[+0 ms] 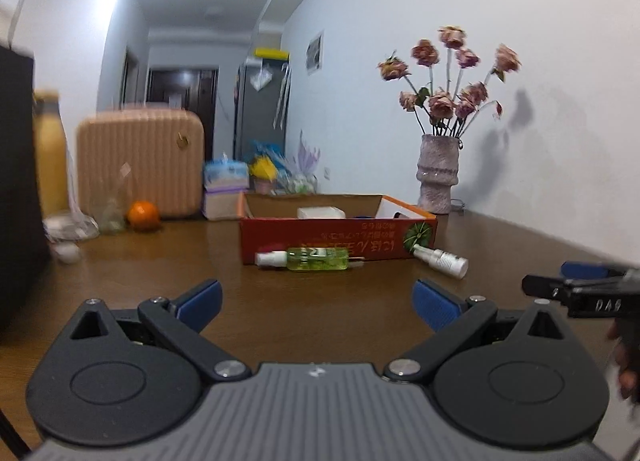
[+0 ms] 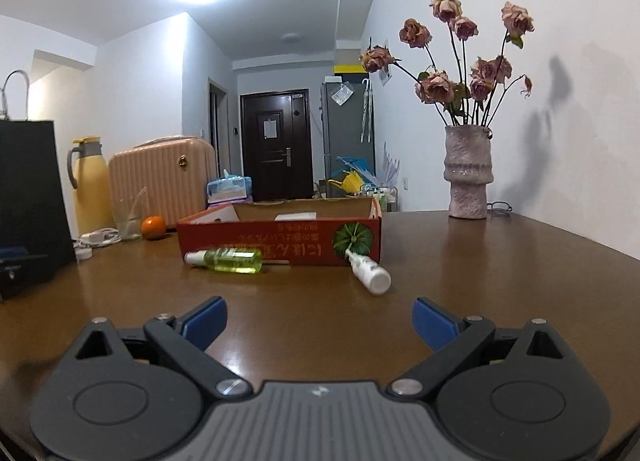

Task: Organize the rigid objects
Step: 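Grasp the green spray bottle with the left gripper while the right gripper grasps the white spray bottle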

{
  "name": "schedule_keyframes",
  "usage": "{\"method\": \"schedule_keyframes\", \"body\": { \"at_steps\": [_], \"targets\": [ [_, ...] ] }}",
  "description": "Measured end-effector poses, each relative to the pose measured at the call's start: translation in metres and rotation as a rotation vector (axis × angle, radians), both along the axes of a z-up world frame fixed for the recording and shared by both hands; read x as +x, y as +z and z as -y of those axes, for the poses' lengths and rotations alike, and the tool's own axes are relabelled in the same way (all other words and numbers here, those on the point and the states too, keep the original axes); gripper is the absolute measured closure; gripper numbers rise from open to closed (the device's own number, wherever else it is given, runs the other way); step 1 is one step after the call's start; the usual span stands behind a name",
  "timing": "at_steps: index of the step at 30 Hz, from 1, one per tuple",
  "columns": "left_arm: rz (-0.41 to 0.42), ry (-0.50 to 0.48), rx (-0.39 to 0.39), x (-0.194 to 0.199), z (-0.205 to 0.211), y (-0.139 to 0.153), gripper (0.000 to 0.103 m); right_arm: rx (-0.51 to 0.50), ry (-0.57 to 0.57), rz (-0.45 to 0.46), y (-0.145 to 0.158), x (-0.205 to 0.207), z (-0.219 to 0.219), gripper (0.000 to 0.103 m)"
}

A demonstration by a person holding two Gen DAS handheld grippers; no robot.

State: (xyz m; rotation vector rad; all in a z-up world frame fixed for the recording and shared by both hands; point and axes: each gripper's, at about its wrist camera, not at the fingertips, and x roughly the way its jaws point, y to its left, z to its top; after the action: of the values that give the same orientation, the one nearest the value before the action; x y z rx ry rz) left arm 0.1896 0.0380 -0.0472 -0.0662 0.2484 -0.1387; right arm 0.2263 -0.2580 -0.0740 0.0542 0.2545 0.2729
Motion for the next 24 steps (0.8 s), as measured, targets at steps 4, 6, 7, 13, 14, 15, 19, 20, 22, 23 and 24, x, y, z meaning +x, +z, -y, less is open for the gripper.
{"method": "schedule_keyframes", "body": {
  "at_steps": [4, 6, 7, 13, 14, 15, 19, 20, 22, 23, 24],
  "targets": [
    [-0.151, 0.003, -0.190, 0.079, -0.009, 0.004, 0.000, 0.004, 0.025, -0.037, 0.013, 0.055, 0.008, 0.008],
    [-0.243, 0.049, -0.262, 0.124, -0.010, 0.003, 0.000, -0.019, 0.032, -0.071, 0.019, 0.085, 0.010, 0.011],
    [-0.268, 0.090, -0.283, 0.143, -0.009, 0.002, 0.000, -0.038, 0.044, -0.089, 0.020, 0.101, 0.010, 0.012],
    [-0.422, 0.294, -0.350, 0.240, 0.001, -0.012, 0.000, -0.121, 0.105, -0.224, 0.007, 0.185, 0.006, 0.026],
    [-0.434, 0.326, -0.372, 0.249, 0.001, -0.013, 0.000, -0.114, 0.123, -0.240, 0.005, 0.193, 0.005, 0.029],
    [-0.445, 0.346, -0.385, 0.256, 0.002, -0.015, 0.000, -0.116, 0.137, -0.258, 0.003, 0.201, 0.003, 0.029],
    [-0.483, 0.407, -0.391, 0.277, 0.011, -0.024, 0.003, -0.149, 0.172, -0.275, -0.002, 0.221, -0.005, 0.040],
    [-0.470, 0.433, -0.384, 0.278, 0.014, -0.023, 0.003, -0.143, 0.169, -0.271, -0.003, 0.225, -0.004, 0.041],
    [-0.453, 0.459, -0.408, 0.278, 0.017, -0.025, 0.004, -0.093, 0.159, -0.269, -0.005, 0.232, 0.003, 0.041],
    [-0.448, 0.469, -0.420, 0.280, 0.017, -0.026, 0.005, -0.059, 0.151, -0.276, -0.006, 0.236, 0.008, 0.042],
    [-0.436, 0.491, -0.419, 0.279, 0.018, -0.026, 0.009, -0.037, 0.140, -0.289, -0.008, 0.239, 0.011, 0.043]
  ]
}}
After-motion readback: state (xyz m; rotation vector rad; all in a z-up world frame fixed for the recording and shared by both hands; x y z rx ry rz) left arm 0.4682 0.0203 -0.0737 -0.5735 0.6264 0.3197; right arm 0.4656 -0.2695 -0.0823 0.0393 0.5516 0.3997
